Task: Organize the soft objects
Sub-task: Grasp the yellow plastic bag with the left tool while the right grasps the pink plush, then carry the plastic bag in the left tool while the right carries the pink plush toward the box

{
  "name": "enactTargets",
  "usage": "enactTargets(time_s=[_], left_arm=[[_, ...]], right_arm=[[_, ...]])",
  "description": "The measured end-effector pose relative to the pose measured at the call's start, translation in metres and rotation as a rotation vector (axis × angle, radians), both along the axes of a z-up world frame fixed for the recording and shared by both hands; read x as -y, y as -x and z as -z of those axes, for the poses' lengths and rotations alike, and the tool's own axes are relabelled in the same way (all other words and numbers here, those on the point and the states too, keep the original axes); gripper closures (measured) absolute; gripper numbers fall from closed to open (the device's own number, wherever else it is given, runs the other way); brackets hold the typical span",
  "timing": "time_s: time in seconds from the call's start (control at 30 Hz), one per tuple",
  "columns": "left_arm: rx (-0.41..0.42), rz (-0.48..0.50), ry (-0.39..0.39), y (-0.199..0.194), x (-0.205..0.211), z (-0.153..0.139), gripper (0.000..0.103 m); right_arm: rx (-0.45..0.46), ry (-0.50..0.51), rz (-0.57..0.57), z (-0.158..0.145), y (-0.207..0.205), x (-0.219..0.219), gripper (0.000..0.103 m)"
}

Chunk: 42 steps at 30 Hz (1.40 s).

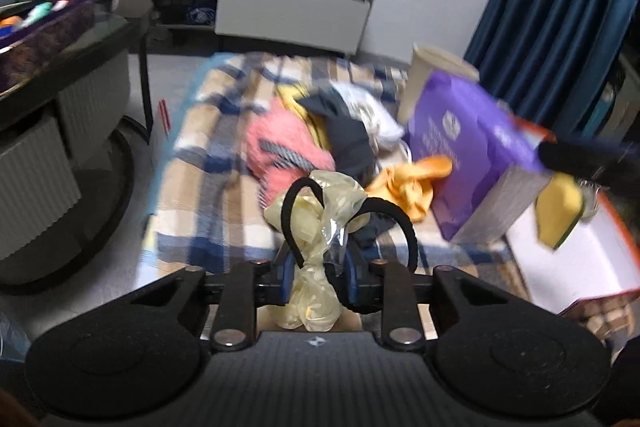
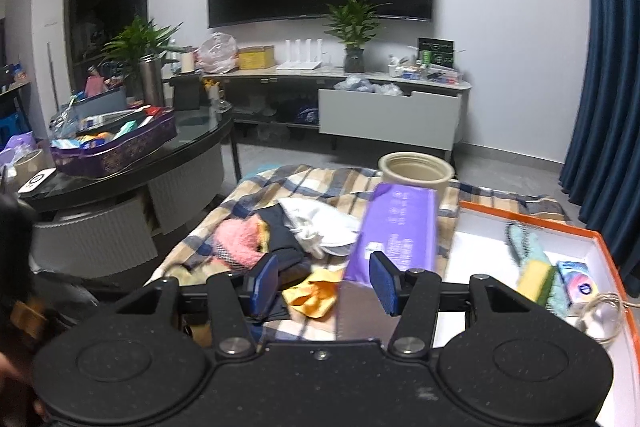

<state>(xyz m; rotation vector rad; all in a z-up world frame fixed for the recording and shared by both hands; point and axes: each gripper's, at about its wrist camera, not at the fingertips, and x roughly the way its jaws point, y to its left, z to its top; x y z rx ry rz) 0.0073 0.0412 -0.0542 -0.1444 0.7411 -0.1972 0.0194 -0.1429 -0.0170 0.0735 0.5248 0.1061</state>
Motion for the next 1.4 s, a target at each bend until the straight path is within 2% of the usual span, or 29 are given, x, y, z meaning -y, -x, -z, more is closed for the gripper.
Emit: enactTargets(time_s=[0.17, 0.27, 0.37, 0.5, 0.87, 0.9, 0.97, 1.0, 1.03, 1.1, 1.27, 1.4], left_arm=[[0.057, -0.097, 0.021, 0.007, -0.032, -0.021, 0.077], [0.062, -0.148, 0.022, 0.005, -0.045, -0.022, 0.077], [0.059, -0.189, 0.025, 0.002, -0.056, -0.021, 0.077], [0.067, -0.209, 0.027, -0.004, -0.065, -0.023, 0.077], [0.062, -0.249, 0.024, -0.030, -0.081, -0.022, 0.077], [0.059, -0.252, 0.022, -0.031, -0.081, -0.021, 0.077], [0.056, -0.254, 0.024, -0.032, -0.081, -0.020, 0.077], [0.054, -0.256, 0.023, -0.032, -0.080, -0.020, 0.077], [0.054, -0.258, 0.022, -0.032, -0.080, -0.020, 0.077], [0.056, -0.260, 0.022, -0.031, -0.081, -0.021, 0.077], [0.060, -0.272, 0.033, -0.023, -0.082, -0.025, 0.077], [0.072, -0.271, 0.031, -0.018, -0.077, -0.033, 0.077]], right_arm=[[-0.004, 0.006, -0.064, 0.003, -0.016, -0.026, 0.040], [-0.018, -0.006, -0.112, 0.008, -0.033, -0.044, 0.039], [-0.036, 0.028, -0.149, 0.016, -0.052, -0.066, 0.036], [-0.055, 0.044, -0.178, 0.027, -0.079, -0.091, 0.030], [-0.169, 0.127, -0.149, 0.068, -0.142, -0.123, 0.029], [-0.183, 0.133, -0.144, 0.072, -0.146, -0.125, 0.030], [-0.207, 0.139, -0.143, 0.080, -0.152, -0.127, 0.050], [-0.203, 0.142, -0.135, 0.080, -0.151, -0.127, 0.056], [-0.195, 0.131, -0.140, 0.078, -0.149, -0.125, 0.058], [-0.187, 0.078, -0.184, 0.071, -0.140, -0.120, 0.059], [-0.115, 0.030, -0.330, 0.047, -0.105, -0.121, 0.060], [-0.058, 0.038, -0.309, 0.026, -0.080, -0.113, 0.060]])
